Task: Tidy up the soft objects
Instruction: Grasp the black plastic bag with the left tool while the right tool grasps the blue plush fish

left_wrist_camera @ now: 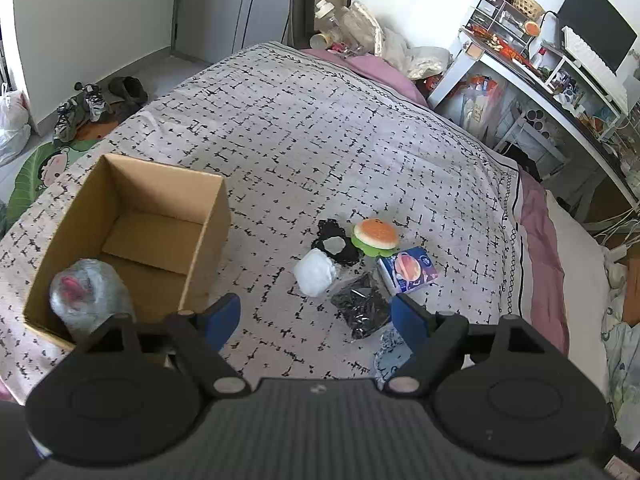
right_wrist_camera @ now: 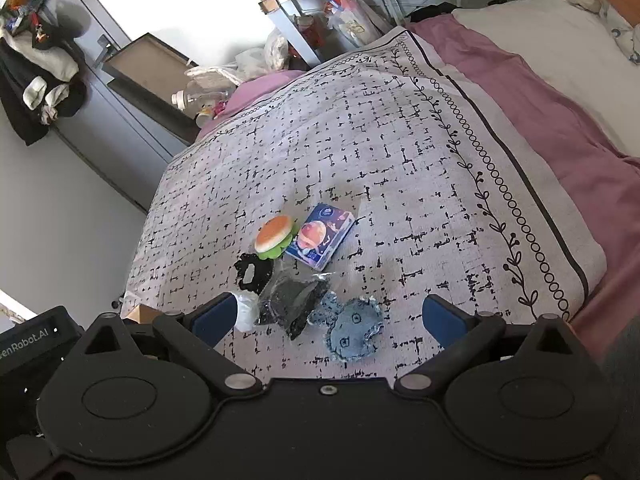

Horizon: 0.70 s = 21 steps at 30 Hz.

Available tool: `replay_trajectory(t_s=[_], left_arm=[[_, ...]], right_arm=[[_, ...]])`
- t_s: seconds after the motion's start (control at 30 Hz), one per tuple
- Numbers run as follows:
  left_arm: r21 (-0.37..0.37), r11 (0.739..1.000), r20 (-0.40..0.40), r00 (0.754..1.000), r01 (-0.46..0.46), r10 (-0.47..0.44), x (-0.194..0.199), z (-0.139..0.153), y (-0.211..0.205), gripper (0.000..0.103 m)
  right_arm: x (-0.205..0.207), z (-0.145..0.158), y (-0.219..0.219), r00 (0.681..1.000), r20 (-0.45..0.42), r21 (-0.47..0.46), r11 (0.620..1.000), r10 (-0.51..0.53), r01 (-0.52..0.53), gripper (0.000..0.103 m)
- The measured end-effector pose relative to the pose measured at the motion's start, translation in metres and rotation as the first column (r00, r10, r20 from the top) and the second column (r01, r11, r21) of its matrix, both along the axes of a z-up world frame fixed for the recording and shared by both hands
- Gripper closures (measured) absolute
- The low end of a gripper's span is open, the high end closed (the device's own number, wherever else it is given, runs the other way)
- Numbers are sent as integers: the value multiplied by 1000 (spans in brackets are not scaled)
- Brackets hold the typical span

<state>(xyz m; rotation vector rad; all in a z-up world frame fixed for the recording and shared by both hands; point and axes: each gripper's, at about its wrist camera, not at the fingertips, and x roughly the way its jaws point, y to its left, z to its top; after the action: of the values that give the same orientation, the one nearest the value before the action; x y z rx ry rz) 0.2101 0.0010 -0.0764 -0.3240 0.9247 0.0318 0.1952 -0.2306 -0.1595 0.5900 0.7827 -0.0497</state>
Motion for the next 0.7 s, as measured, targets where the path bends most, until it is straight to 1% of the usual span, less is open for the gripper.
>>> replay_trajectory(t_s=[0.07, 0.17, 0.23, 0.37, 0.4, 0.57, 0.63, 0.7], left_arm=[[1, 1000, 2, 1000, -1, 1, 2, -3, -3, 22], [-1, 1000, 1, 1000, 5, -5, 8, -8, -11, 22], [-5, 1000, 3, 1000, 14, -14, 10, -10, -15, 22], [-6, 999, 21, 999, 35, -35, 15, -14, -24, 22], [-11, 999, 20, 999, 43, -42, 17, -17, -26, 23], [-25, 998, -1, 998, 58, -58, 29, -32, -36, 27], [-28, 998, -10, 998, 62, -62, 33, -37, -39, 29], [-42, 998, -25, 998, 55, -56, 38, -43, -40, 31]], right_arm=[[2, -6, 0, 1000, 0, -7, 1000, -1, 1, 5], [6, -13, 2, 1000, -7, -10, 1000, 10, -11, 11], [9, -17, 3, 1000, -17, -6, 1000, 12, -13, 19], [16, -30, 2, 998, -68, 45, 999, 6, -3, 27], [18, -34, 1, 997, -81, 59, 998, 4, 1, 31], [24, -46, -5, 992, -124, 88, 995, -36, 47, 34], [27, -52, -8, 989, -141, 112, 992, -37, 54, 38], [31, -59, -7, 985, -167, 124, 990, -38, 59, 40]])
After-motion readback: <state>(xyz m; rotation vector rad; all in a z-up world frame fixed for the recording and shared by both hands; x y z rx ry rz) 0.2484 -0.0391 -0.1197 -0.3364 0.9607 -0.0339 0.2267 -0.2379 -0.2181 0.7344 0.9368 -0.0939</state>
